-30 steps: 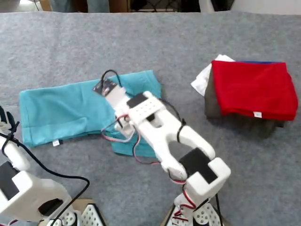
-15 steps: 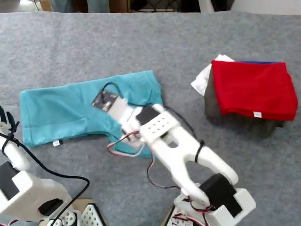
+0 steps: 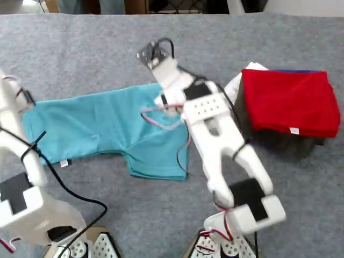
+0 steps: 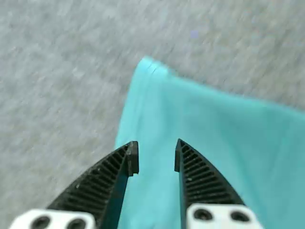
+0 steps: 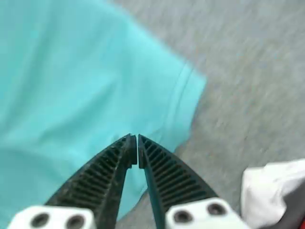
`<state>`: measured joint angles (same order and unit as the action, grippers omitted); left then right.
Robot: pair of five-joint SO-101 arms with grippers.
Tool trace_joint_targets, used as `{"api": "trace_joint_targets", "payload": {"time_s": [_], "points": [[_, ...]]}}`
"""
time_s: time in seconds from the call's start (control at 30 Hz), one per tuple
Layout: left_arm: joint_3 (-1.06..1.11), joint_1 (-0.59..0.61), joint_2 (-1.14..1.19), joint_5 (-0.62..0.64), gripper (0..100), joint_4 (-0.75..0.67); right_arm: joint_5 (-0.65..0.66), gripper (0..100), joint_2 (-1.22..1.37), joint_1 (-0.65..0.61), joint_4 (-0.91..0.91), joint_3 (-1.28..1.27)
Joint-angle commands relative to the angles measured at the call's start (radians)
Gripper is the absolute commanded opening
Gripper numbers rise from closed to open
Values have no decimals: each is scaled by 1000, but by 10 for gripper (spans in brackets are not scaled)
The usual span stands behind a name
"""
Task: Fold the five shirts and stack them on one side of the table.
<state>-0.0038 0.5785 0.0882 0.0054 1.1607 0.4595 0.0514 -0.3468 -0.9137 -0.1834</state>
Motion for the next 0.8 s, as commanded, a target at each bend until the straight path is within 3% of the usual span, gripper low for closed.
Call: {"api": "trace_joint_targets", "payload": {"time_s": [0.0,0.07,0.3,0.53,0.77], "points": [[-50,-25,55,80,69,-130,3,15,171,17,14,265],[-51,-27,114,69,27,-176,3,15,295,17,14,371],[-59,-18,373,57,42,-333,2,15,702,78,-6,697],[-189,64,471,66,30,-235,8,15,900,149,-195,974],[-300,70,486,60,30,-195,9,15,895,83,-442,1313]]}}
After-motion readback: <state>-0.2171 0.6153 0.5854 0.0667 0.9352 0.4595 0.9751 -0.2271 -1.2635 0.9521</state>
